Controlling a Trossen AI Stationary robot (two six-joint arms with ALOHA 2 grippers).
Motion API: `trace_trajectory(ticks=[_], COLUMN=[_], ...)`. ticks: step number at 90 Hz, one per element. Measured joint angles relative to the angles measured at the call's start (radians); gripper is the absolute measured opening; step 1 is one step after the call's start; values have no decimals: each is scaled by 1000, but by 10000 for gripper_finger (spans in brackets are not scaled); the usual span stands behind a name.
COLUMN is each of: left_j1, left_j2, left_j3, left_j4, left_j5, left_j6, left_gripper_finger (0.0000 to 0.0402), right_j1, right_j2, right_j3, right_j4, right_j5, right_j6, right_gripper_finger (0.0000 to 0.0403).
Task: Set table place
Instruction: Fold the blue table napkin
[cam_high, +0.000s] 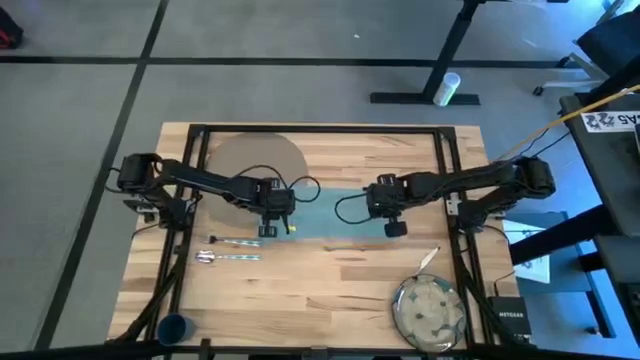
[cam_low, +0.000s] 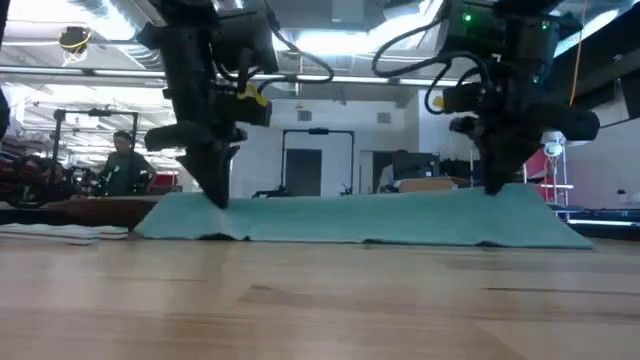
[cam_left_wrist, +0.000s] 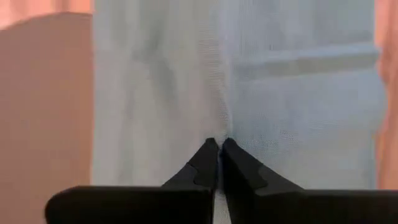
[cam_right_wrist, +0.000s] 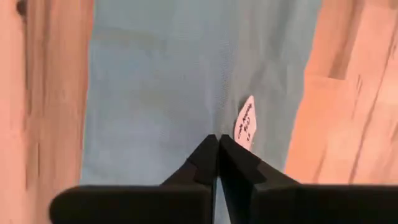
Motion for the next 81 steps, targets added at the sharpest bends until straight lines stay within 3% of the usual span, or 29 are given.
trace_trajectory(ticks=[57, 81], left_j1=[1, 1], left_j2=[-46, -39], left_j3=[64, 66], left_j4=[-67, -65], left_j5=[24, 30], left_j6=[-27, 8], left_gripper_finger=[1, 33], right_j1=[0, 0], right_j2=[-18, -18], right_j3=[20, 20], right_j4=[-15, -15], right_j5=[-4, -4], right_j6=[0, -1], right_gripper_finger=[0, 0])
